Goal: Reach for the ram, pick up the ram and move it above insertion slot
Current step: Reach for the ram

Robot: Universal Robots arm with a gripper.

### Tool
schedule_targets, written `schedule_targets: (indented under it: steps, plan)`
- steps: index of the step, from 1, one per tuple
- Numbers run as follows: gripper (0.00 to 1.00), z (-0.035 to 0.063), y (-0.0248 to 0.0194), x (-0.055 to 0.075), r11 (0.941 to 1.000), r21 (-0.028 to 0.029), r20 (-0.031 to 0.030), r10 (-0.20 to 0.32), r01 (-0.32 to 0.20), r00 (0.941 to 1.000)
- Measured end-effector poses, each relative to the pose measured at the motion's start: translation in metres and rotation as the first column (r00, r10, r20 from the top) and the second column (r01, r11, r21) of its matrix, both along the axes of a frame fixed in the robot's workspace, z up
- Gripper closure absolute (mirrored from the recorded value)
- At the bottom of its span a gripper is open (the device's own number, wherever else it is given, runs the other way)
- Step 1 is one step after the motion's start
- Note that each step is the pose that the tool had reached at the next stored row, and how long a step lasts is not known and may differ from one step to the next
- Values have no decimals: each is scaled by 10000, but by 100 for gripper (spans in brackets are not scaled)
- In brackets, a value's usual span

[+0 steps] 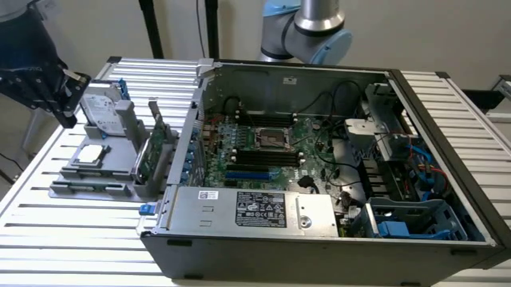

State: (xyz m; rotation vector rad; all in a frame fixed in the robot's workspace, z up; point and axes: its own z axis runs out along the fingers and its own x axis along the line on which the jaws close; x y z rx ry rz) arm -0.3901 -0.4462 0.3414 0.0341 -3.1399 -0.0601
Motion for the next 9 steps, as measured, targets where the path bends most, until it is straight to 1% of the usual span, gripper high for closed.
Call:
schedule_targets:
  steps: [5, 6, 9]
  plan:
    - [89, -15, -104, 27, 10000, 0, 0, 23, -23, 10000]
    - [89, -19, -112, 29, 10000, 1, 1, 28, -28, 10000]
    - [89, -19, -113, 30, 10000, -1, 0, 27, -27, 10000]
